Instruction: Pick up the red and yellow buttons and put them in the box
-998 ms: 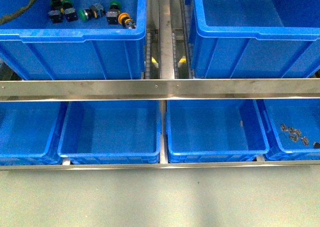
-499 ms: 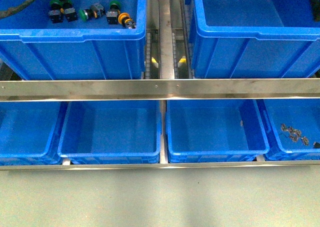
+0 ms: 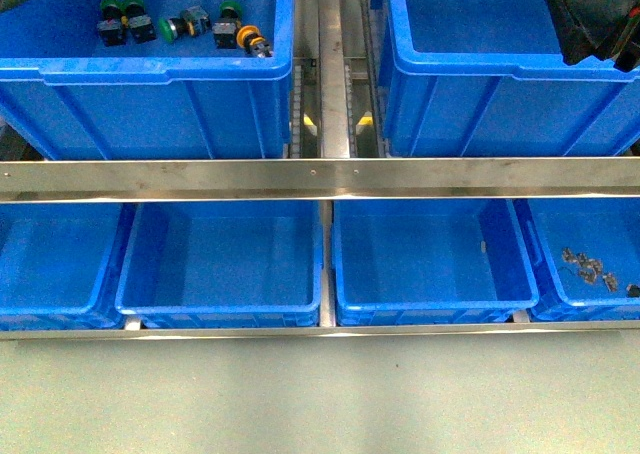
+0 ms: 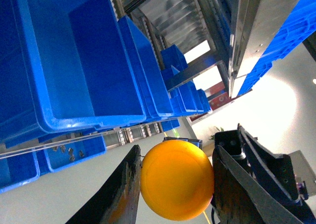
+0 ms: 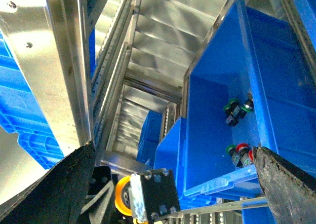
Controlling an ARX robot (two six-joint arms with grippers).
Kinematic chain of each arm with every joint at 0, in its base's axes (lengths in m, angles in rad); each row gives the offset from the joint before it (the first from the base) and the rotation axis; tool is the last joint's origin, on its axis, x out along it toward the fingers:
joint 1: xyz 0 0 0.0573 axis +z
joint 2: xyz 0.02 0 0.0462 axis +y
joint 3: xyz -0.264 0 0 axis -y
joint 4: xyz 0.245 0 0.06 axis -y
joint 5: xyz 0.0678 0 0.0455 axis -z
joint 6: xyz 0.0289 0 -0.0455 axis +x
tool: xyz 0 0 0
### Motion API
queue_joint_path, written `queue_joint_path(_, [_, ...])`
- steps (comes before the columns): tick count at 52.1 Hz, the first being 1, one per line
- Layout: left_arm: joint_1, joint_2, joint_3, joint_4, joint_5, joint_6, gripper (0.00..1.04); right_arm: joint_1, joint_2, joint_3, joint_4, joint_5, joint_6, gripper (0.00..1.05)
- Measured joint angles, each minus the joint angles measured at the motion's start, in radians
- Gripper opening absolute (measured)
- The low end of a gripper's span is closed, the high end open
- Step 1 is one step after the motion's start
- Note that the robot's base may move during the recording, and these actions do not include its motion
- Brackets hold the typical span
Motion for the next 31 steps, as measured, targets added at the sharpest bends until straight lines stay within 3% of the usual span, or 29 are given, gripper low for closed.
queue_joint_path(31, [-0.007, 0.016, 0.031, -0.021, 0.038, -0.024, 0.33, 0.015, 0.021, 0.003, 0.000, 0.008, 0.000, 0.97])
